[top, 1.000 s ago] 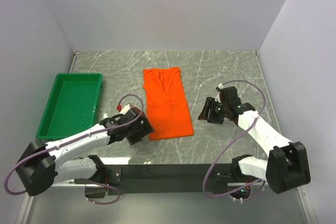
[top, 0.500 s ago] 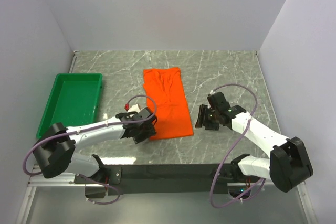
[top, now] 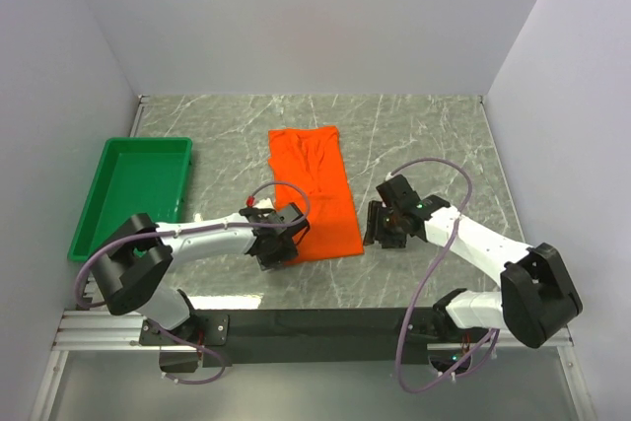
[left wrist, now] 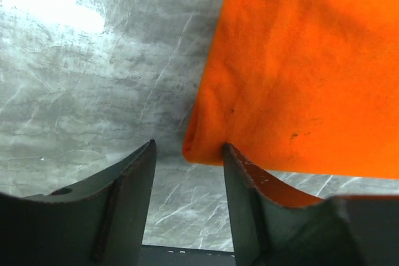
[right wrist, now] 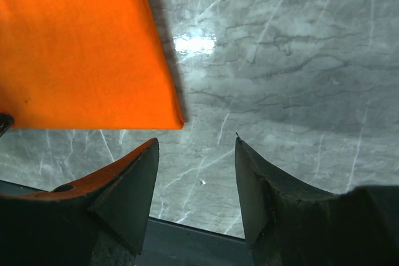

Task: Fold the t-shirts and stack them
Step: Fold the tshirt

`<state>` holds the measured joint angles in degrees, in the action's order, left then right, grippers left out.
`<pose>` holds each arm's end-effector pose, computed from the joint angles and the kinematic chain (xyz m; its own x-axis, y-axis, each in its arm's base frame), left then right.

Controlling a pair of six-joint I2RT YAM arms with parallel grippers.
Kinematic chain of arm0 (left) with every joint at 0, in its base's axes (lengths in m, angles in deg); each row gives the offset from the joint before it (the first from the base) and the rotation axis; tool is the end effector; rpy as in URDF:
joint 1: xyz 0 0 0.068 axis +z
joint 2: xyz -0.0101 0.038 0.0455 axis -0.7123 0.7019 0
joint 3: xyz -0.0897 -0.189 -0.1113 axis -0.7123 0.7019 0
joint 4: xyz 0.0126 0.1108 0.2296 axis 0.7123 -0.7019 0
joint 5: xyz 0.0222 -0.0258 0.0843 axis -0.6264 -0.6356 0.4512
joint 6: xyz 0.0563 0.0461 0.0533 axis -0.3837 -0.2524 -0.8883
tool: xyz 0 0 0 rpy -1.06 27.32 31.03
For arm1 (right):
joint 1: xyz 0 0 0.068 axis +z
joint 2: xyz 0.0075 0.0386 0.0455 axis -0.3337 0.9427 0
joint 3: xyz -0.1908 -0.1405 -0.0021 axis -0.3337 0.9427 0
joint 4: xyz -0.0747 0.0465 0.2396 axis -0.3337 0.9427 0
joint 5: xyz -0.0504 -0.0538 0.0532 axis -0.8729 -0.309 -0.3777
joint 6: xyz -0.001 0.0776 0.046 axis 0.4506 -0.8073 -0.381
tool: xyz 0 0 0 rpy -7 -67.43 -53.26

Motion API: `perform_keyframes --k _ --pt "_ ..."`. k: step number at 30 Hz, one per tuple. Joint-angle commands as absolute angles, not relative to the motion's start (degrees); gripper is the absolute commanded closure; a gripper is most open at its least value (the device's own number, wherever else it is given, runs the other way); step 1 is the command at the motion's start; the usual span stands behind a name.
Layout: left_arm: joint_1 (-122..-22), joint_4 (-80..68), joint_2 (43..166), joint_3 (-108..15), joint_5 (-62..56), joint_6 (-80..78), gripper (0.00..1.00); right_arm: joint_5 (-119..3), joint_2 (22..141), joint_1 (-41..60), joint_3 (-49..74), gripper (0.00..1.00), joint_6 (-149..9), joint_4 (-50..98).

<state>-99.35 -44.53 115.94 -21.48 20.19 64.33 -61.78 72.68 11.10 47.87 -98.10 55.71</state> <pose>0.1729 -0.2027 0.0872 -0.8537 -0.4299 -0.2940 -0.3907 0.9019 -0.1843 0.2143 0.1331 0.1160 -0.9401 0.1107 -0.3224 0.0088 0.9533 0.3018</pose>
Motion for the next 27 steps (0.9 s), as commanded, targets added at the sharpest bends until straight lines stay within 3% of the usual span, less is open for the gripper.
perform_keyframes --k 1,9,12,15,24,27 --pt "-99.82 -45.5 118.52 -22.01 19.76 63.83 0.48 -63.24 73.99 12.41 44.92 0.41 -99.64 56.55" --pt "-99.74 -43.39 120.19 -20.43 17.73 64.0 0.7 -60.51 78.3 14.08 45.89 0.41 -103.24 54.09" --pt "-99.82 -42.78 120.63 -20.16 17.21 64.0 0.88 -61.74 79.53 14.61 45.18 0.41 -103.86 54.62" --pt "-99.74 -42.42 120.81 -20.07 16.94 63.82 0.97 -62.27 80.06 15.05 44.66 0.41 -104.47 54.97" --pt "-99.74 -41.9 119.67 -19.63 16.59 63.47 0.99 -62.71 81.03 15.31 44.39 0.42 -105.62 54.71" --pt "-99.74 -41.81 119.4 -19.63 16.41 63.39 0.99 -62.27 82.08 15.49 43.78 0.5 -105.36 54.0"
